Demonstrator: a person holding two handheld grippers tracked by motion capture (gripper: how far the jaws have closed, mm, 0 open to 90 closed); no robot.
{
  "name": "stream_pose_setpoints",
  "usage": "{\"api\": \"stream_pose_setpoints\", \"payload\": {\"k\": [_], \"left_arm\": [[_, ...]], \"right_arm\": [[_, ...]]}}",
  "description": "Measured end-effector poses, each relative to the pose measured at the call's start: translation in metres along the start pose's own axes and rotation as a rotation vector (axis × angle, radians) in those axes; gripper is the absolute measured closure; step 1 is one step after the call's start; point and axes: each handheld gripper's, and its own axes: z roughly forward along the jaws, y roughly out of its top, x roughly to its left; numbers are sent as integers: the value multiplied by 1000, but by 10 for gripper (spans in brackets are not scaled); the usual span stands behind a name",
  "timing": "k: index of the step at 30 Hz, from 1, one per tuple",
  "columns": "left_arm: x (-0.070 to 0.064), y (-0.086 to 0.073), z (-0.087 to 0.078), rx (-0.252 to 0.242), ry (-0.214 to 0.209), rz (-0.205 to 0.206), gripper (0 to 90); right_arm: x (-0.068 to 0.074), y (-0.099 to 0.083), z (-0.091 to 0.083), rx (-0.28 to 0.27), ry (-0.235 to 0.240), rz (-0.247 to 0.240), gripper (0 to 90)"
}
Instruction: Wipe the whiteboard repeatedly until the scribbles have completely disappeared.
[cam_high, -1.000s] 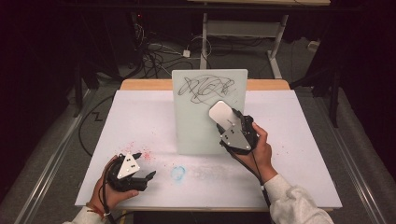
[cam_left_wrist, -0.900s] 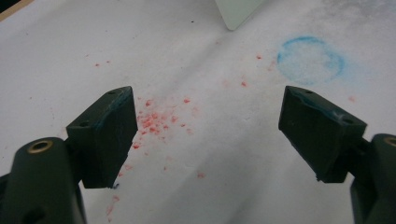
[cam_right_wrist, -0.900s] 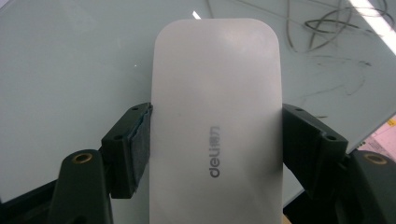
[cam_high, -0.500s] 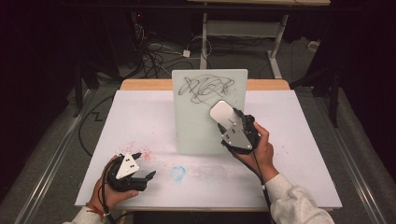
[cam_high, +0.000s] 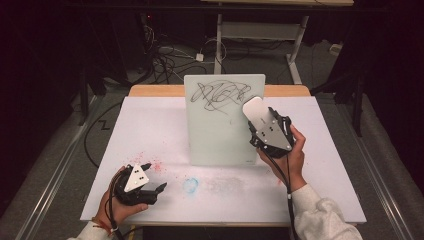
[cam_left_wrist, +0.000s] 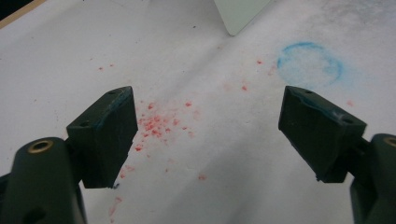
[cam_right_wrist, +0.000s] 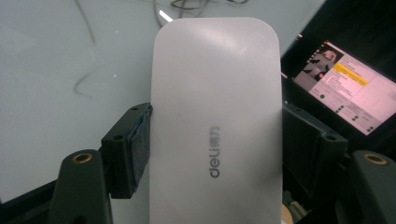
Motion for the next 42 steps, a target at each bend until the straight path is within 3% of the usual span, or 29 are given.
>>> {"api": "stream_pose_setpoints", "payload": {"k": [3, 9, 14, 16, 19, 22, 26, 30, 33, 37, 42], "left_arm": [[0, 0, 0, 0, 1, 1, 188], [0, 0, 1, -5, 6, 9, 188], [-1, 0, 1, 1, 0, -1, 187], [0, 0, 1, -5, 6, 9, 187], [0, 0, 1, 1, -2, -3, 187], [0, 0, 1, -6, 3, 9, 188], [0, 0, 1, -2, -1, -5, 187], [0, 0, 1, -4, 7, 9, 187], [0, 0, 1, -5, 6, 7, 187], [-1, 0, 1, 0, -2, -6, 188], [-1, 1, 1, 4, -2, 0, 190]], "right_arm": [[16, -1, 1, 6, 28, -41, 311], [58, 4, 4, 19, 88, -167, 311], [73, 8, 6, 16, 99, -221, 311], [70, 9, 6, 18, 115, -220, 311], [62, 11, 7, 10, 88, -199, 311], [47, 15, 8, 3, 65, -139, 311], [21, 15, 6, 1, 14, -45, 311], [1, 14, 4, 0, -34, 16, 311], [-11, 14, 3, 5, -45, 59, 311], [-15, 15, 2, 1, -61, 72, 311], [-4, 19, 4, -5, -26, 60, 311]]}}
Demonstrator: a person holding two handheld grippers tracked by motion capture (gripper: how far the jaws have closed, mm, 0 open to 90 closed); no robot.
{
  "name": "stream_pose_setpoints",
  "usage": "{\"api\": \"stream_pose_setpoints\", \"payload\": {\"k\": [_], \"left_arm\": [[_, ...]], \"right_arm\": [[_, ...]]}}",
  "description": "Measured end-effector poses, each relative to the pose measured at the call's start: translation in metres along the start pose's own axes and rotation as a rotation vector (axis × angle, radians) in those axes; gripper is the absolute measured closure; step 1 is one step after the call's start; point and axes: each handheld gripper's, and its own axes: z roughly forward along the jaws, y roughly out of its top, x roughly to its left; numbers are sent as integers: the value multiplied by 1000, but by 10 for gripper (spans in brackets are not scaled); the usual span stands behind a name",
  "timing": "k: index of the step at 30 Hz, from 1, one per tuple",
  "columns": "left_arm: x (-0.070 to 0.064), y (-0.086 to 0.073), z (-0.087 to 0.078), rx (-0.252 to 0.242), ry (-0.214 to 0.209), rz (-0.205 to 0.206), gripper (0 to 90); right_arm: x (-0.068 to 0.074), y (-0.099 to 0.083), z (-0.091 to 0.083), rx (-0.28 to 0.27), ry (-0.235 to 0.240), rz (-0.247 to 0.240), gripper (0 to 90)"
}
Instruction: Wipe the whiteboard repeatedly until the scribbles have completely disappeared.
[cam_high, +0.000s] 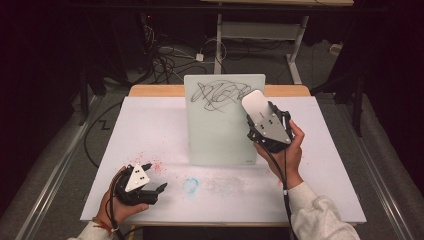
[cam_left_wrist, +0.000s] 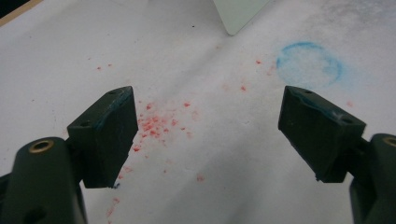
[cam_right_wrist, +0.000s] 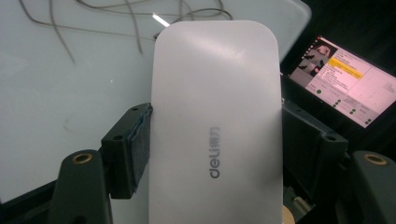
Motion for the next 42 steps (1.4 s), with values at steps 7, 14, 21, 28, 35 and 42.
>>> {"api": "stream_pose_setpoints", "payload": {"k": [7, 14, 21, 28, 35, 42], "left_arm": [[0, 0, 0, -2, -3, -2, 190], [0, 0, 0, -1, -5, 1, 190], [0, 0, 0, -13, -2, 5, 190], [0, 0, 0, -8, -8, -6, 190], [0, 0, 0, -6, -10, -6, 190], [0, 0, 0, -10, -14, -7, 190]], "right_arm": [[28, 4, 6, -6, 38, -35, 311], [42, 10, 9, -15, 48, -44, 311], [49, 14, 11, -26, 56, -65, 310], [26, 18, 12, -38, 10, -5, 311], [-8, 24, 13, -48, -51, 117, 311], [-5, 37, 17, -58, -77, 133, 310]]}}
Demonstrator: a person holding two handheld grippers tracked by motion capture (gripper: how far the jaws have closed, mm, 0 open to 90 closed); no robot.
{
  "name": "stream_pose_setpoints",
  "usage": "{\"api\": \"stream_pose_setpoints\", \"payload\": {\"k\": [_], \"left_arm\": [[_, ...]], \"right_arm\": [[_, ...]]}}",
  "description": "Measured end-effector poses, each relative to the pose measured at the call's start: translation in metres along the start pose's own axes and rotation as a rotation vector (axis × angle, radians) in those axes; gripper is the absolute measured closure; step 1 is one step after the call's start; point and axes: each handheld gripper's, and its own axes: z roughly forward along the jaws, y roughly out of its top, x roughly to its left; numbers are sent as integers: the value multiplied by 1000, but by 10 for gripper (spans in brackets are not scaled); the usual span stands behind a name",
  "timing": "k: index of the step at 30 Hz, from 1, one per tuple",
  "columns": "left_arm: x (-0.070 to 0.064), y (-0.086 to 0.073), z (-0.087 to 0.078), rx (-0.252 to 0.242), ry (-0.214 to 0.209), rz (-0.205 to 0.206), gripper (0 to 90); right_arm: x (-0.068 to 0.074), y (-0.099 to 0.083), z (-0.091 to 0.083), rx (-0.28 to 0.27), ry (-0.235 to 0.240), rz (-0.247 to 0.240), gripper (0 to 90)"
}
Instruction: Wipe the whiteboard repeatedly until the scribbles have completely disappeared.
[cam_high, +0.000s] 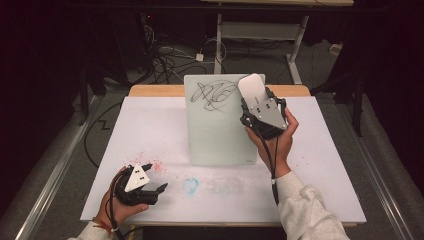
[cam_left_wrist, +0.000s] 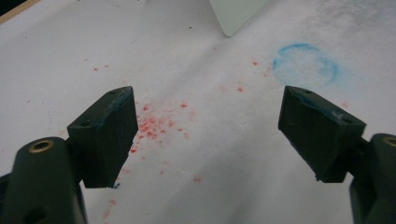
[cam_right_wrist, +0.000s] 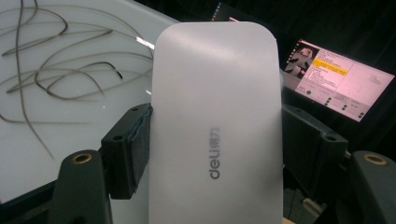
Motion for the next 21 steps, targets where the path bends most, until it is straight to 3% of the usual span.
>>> {"api": "stream_pose_setpoints", "payload": {"k": [8, 18, 21], "left_arm": [[0, 0, 0, -5, -8, 5, 190], [-1, 0, -1, -5, -10, 6, 190], [-1, 0, -1, -6, -9, 6, 190]], "right_arm": [[20, 10, 5, -6, 25, 5, 310], [51, 4, 4, -6, 89, -73, 310], [49, 0, 2, 1, 106, -91, 310]]}}
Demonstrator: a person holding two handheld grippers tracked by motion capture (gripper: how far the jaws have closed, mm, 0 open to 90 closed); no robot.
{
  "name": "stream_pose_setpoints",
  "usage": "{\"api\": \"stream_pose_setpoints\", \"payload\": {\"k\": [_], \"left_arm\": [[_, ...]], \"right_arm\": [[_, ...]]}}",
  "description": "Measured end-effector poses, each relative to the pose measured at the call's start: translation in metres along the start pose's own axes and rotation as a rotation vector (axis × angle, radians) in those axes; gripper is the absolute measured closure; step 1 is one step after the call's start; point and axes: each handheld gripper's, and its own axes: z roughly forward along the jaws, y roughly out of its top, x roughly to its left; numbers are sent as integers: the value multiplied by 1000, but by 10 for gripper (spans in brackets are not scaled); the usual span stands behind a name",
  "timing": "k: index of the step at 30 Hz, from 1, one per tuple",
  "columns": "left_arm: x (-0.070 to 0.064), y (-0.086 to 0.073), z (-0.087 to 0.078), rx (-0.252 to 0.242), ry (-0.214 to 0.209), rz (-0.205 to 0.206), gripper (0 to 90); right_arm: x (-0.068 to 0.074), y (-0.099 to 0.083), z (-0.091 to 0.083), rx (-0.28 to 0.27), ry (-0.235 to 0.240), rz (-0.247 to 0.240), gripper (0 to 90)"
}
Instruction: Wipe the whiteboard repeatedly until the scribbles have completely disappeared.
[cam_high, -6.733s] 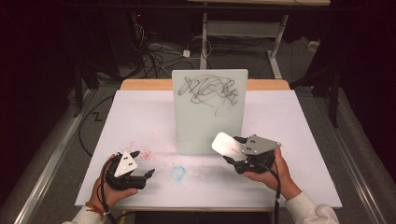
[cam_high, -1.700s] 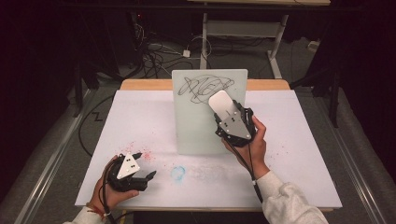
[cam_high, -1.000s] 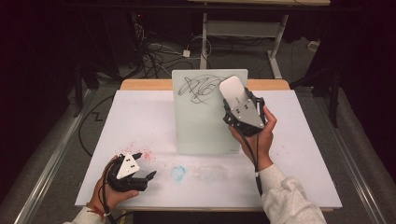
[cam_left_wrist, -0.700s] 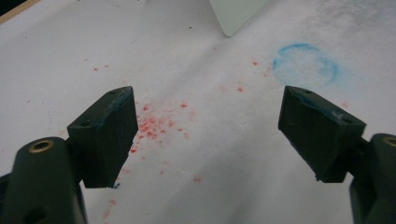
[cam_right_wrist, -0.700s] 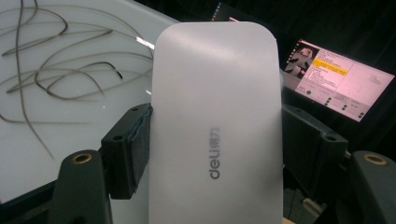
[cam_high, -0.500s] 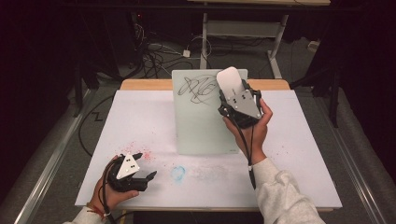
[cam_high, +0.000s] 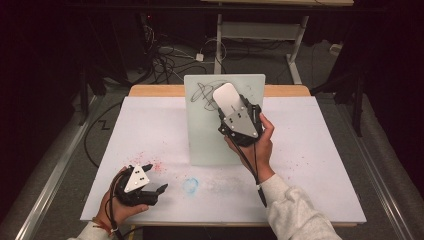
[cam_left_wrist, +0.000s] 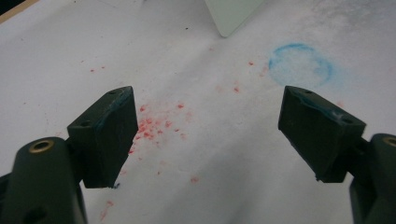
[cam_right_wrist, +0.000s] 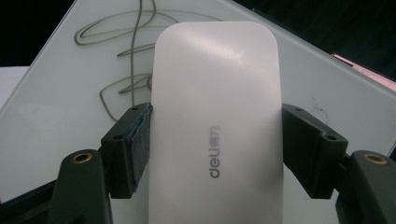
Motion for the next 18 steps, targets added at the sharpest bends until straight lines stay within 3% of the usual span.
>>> {"api": "stream_pose_setpoints", "payload": {"k": [4, 9, 11, 14, 18], "left_arm": [[1, -1, 0, 3, 1, -4, 190], [0, 0, 1, 6, 3, 0, 190], [-1, 1, 0, 5, 3, 1, 190], [0, 0, 0, 5, 4, 0, 190], [0, 0, 0, 2, 3, 1, 190]], "right_arm": [[-17, -8, -5, 5, -29, 28, 311], [-41, -19, -12, 13, -75, 107, 311], [-41, -23, -14, 20, -84, 97, 311], [-40, -31, -18, 32, -78, 126, 310], [-29, -43, -22, 45, -74, 93, 310]]}}
